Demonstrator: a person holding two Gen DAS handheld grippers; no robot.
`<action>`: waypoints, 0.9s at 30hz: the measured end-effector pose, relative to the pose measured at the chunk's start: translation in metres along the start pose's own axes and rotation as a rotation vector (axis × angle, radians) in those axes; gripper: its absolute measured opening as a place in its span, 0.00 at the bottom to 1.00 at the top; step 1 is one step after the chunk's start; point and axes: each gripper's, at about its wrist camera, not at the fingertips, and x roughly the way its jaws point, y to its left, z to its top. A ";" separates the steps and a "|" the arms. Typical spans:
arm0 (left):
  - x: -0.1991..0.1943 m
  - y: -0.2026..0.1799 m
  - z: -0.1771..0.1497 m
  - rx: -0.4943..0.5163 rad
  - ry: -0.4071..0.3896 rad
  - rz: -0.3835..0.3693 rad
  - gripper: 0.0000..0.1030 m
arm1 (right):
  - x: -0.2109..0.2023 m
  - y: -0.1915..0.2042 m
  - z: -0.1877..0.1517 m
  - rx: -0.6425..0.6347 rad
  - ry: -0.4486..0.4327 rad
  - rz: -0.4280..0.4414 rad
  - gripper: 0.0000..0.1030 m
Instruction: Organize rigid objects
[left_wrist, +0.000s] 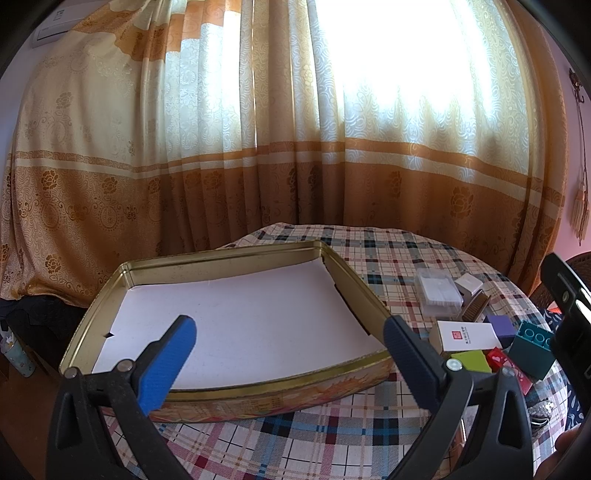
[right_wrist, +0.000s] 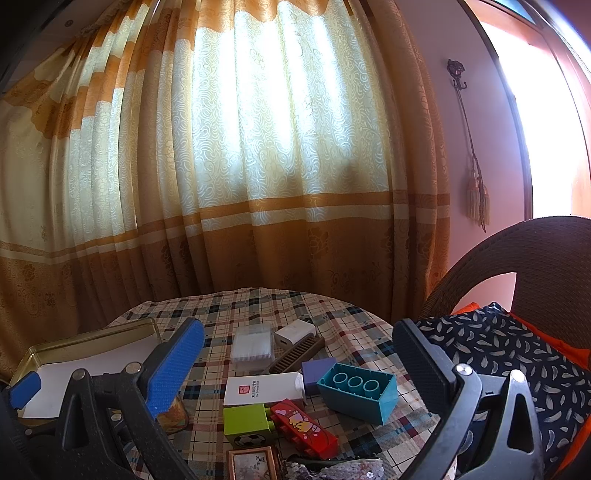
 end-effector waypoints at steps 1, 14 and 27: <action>0.000 0.000 0.000 0.000 0.000 0.000 1.00 | 0.000 0.000 0.000 0.000 0.000 0.000 1.00; 0.000 -0.003 -0.001 0.001 -0.007 0.001 1.00 | -0.002 -0.003 -0.001 0.003 -0.008 -0.001 1.00; -0.001 -0.001 0.000 -0.003 -0.008 0.000 1.00 | -0.010 -0.017 -0.002 0.004 0.023 0.034 1.00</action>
